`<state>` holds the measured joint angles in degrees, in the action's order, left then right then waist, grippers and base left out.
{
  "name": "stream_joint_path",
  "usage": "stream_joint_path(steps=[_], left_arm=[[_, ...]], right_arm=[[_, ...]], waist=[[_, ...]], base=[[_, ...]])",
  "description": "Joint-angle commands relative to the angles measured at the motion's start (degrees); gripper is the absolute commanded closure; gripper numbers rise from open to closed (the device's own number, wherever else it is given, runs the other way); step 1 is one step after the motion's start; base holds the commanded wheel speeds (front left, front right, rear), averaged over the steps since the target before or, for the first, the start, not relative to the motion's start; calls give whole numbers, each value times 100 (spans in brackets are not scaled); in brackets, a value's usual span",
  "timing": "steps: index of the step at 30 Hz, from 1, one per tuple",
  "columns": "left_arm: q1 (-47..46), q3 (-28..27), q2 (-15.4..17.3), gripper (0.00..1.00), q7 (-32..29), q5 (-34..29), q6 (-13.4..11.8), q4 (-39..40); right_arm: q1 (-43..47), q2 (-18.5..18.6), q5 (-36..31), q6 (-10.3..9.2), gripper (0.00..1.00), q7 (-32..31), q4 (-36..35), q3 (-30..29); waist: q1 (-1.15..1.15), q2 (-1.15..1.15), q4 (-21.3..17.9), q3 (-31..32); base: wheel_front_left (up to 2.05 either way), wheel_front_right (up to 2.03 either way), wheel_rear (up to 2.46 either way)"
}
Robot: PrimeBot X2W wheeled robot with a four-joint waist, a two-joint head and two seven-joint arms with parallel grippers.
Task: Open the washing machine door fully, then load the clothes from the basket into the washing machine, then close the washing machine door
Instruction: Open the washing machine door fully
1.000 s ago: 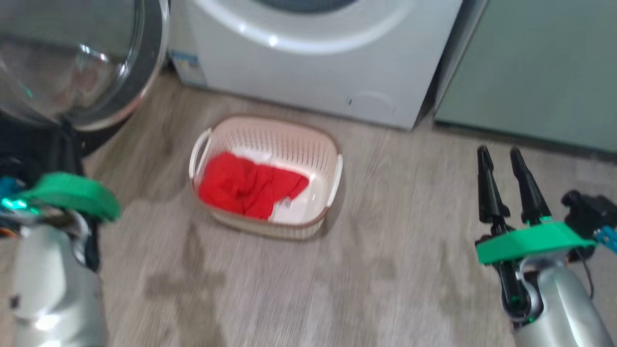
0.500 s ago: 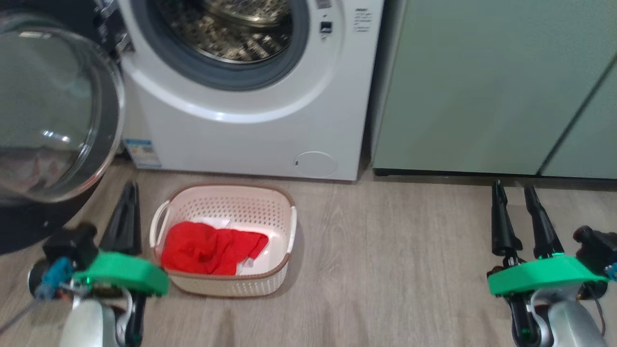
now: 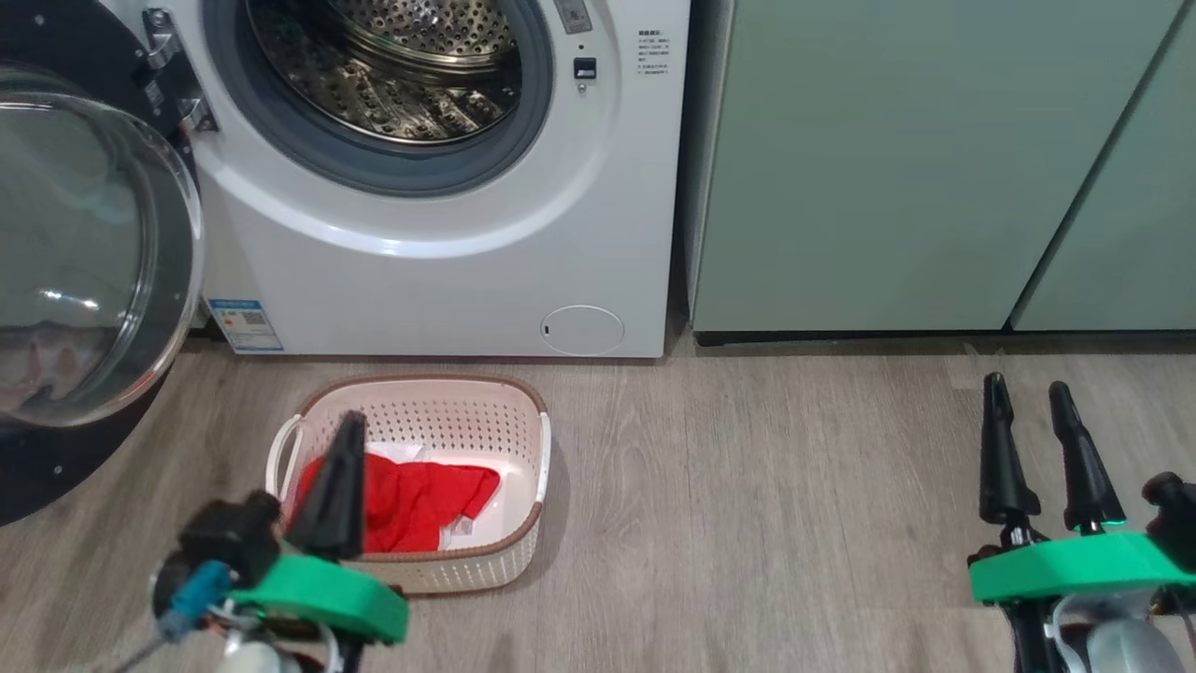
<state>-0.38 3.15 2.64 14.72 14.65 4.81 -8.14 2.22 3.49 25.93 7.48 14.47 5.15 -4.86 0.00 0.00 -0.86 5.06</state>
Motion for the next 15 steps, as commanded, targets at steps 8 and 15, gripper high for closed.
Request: stream_joint_path(steps=[8,15], left_arm=[[34,218,24,100,28,-86,-132,232],[53,304,24,29,28,-182,-184,239]], right_arm=[[-104,-50,-150,1,0,52,-192,129],[-89,-58,-180,1,0,52,-145,132]], waist=[[0,0,-59,-79],[0,0,2,-111]], base=[[0,0,0],[0,0,0]])
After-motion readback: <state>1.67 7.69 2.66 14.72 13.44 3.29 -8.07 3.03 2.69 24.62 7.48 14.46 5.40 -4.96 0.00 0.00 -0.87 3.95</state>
